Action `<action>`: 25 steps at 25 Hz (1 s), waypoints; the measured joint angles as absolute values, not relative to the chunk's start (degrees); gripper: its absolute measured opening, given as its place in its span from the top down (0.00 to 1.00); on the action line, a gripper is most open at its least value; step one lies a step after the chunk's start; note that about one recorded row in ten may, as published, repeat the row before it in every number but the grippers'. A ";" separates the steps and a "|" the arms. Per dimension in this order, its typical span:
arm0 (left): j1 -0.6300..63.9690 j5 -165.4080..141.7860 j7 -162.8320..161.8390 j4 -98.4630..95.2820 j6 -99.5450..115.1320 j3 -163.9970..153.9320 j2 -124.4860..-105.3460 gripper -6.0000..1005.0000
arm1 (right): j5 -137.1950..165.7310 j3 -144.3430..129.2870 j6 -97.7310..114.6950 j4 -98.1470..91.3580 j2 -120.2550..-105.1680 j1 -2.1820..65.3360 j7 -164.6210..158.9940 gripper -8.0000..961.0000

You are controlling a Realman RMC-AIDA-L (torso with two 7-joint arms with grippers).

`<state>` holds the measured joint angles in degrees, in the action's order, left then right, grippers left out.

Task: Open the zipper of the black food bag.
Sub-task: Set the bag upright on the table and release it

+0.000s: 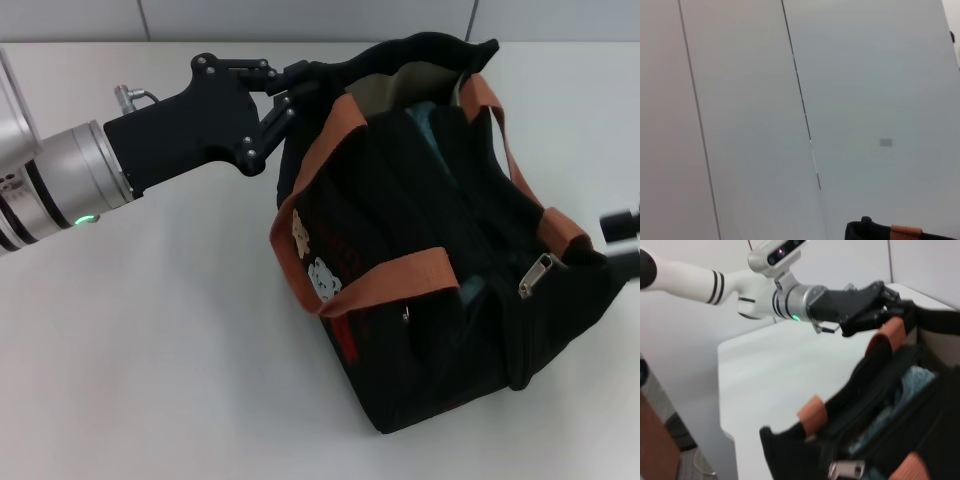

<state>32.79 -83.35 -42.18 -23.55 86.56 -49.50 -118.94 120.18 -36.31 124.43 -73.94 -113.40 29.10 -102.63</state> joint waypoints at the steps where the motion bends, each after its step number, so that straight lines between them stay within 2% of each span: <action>1: 32.51 -83.23 -42.18 -23.55 86.59 -49.49 -118.91 0.89 | 119.94 -36.33 124.34 -75.09 -114.18 27.26 -101.84 0.82; 3: 32.37 -83.14 -42.18 -23.55 86.62 -49.48 -118.89 0.89 | 119.70 -36.43 124.14 -76.63 -115.89 24.33 -99.92 0.78; 4: 32.24 -83.03 -42.20 -23.56 86.67 -49.48 -118.87 0.89 | 119.65 -36.22 124.00 -77.01 -117.24 22.55 -98.36 0.73; 5: 32.24 -83.03 -42.20 -23.56 86.67 -49.48 -118.87 0.89 | 119.65 -36.22 124.00 -77.01 -117.24 22.55 -98.36 0.69; 10: 32.29 -83.01 -42.26 -23.55 86.81 -49.70 -118.90 0.89 | 119.76 -36.15 120.71 -76.68 -119.09 20.04 -95.36 0.48; 14: 32.30 -83.00 -42.24 -23.40 86.92 -49.79 -119.00 0.89 | 119.32 -36.60 115.71 -75.89 -119.49 18.60 -93.78 0.33; 19: 31.66 -82.95 -42.24 -22.93 86.99 -49.75 -119.15 0.89 | 119.19 -36.34 111.37 -68.45 -119.23 20.79 -90.86 0.27; 22: 31.45 -82.43 -42.00 -22.29 87.01 -49.57 -119.17 0.89 | 119.21 -36.63 106.83 -65.45 -119.30 22.35 -90.52 0.51; 25: 30.72 -80.79 -39.96 -20.87 87.08 -49.51 -119.13 0.89 | 118.60 -36.72 100.22 -63.79 -119.39 23.82 -91.16 0.65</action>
